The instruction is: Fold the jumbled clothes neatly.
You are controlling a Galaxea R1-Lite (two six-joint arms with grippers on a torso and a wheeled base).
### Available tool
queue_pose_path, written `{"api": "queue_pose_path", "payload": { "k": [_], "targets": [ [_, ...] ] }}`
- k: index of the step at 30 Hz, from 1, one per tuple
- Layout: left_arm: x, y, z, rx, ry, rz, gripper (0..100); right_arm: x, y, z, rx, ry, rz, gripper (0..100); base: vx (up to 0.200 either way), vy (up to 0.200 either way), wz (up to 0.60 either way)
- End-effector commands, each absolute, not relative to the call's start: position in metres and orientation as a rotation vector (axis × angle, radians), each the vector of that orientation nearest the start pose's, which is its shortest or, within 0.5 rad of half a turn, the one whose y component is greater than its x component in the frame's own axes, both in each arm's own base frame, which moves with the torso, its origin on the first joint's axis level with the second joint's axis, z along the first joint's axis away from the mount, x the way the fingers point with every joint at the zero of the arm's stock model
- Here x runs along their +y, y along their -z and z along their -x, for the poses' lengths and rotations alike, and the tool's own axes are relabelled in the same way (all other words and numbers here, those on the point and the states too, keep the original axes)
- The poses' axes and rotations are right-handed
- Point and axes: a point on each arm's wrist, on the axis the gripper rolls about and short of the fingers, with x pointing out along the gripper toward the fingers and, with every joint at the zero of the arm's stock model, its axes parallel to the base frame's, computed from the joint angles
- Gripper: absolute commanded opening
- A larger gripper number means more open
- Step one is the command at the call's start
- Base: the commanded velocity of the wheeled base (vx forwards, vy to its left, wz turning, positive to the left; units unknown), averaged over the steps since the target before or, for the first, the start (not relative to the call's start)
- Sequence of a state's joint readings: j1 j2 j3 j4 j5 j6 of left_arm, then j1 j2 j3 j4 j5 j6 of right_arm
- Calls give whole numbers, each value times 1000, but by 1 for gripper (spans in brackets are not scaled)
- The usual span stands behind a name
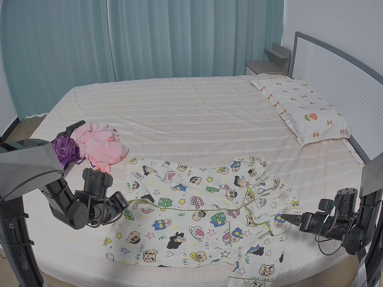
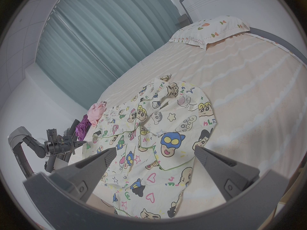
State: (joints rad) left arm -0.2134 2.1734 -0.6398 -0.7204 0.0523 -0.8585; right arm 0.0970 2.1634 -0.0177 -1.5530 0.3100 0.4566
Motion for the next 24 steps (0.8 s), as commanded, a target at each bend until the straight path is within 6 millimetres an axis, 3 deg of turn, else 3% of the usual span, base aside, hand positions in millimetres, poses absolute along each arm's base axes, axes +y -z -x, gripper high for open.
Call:
{"api": "queue_pose_path", "payload": {
  "k": [1,9,10,18,24],
  "targets": [
    [-63,7,-317,826,-222,705,0,28,-5,-215,677,-253,-501,100,0,0,0],
    [-55,4,-320,795,-239,718,0,28,-5,-215,677,-252,-501,100,0,0,0],
    [-54,5,-320,795,-242,719,100,28,-5,-215,677,-252,-501,100,0,0,0],
    [-41,4,-323,776,-277,740,100,28,-5,-215,677,-252,-501,100,0,0,0],
    [-37,-19,-325,734,-206,810,100,28,-5,-215,677,-252,-501,100,0,0,0]
  ]
}}
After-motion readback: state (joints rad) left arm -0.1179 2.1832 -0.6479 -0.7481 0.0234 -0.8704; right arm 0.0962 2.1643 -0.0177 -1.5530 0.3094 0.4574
